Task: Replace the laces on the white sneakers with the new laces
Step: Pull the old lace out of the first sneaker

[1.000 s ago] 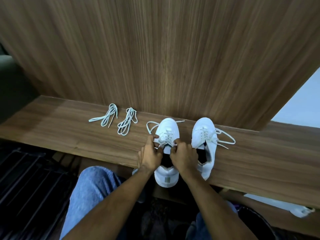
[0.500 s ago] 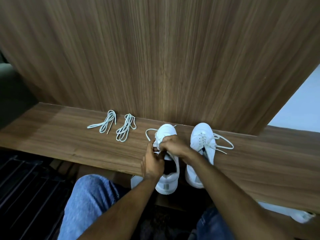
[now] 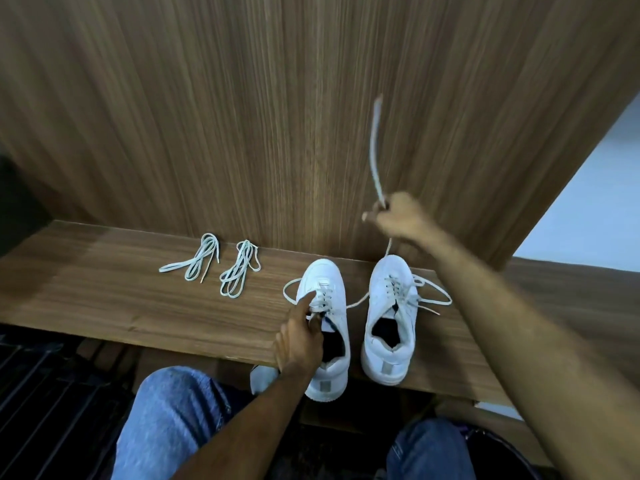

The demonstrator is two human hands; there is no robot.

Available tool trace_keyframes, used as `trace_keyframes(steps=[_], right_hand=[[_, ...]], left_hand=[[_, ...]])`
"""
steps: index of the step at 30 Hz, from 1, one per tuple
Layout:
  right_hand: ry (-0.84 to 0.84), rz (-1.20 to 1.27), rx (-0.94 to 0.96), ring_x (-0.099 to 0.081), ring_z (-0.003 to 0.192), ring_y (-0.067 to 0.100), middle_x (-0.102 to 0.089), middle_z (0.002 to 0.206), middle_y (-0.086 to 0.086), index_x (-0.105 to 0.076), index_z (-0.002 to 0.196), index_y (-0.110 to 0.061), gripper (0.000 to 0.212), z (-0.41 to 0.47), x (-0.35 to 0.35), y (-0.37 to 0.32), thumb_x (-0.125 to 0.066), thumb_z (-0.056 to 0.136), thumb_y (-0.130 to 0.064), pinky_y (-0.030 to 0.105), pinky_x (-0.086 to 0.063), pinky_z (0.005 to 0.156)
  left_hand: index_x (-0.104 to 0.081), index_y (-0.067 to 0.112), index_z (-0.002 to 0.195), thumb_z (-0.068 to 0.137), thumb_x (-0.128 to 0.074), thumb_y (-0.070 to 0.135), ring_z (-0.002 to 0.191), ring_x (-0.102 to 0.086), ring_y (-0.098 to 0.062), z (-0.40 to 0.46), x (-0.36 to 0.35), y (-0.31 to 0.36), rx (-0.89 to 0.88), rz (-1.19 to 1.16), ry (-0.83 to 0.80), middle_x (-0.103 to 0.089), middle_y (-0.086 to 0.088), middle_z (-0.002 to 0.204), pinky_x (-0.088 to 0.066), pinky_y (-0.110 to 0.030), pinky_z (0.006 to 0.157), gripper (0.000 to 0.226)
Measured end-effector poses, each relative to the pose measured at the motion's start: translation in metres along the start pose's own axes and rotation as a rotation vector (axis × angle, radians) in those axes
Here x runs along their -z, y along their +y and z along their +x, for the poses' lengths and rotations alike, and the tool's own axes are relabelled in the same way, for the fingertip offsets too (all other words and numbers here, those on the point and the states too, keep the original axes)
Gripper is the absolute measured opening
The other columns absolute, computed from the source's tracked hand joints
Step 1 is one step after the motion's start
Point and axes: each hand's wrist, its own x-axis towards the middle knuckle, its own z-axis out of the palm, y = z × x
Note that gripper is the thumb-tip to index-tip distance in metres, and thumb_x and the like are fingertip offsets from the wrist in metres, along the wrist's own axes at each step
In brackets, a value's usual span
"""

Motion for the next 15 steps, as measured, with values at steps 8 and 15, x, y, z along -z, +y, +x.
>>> trace_keyframes(steps=[8,15], right_hand=[[0.015,-0.297,0.068,-0.063,0.099,0.031,-0.066,0.105,0.006,-0.057,0.106,-0.018,0.031,-0.097,-0.128,0.049,-0.054,0.086,-0.042,0.035,-0.045,0.077],[-0.020,-0.392,0.085,-0.062,0.102,0.034,-0.066,0.110,0.009,-0.051,0.114,-0.019,0.030,-0.102,-0.150,0.051,-0.051,0.091,-0.038,0.035,-0.046,0.078]], left_hand=[[-0.062,0.015,0.081,0.087,-0.048,0.033,0.062,-0.067,-0.027,0.018,0.016,0.000,0.440,-0.651,0.021,-0.070,-0.011,0.070,-0.052,-0.034,0.063,0.023],[-0.051,0.019,0.084,0.096,-0.040,0.020,0.041,-0.062,-0.013,0.095,0.071,-0.010,0.703,-1.014,0.148,-0.067,-0.001,0.058,-0.043,-0.018,0.043,0.016]])
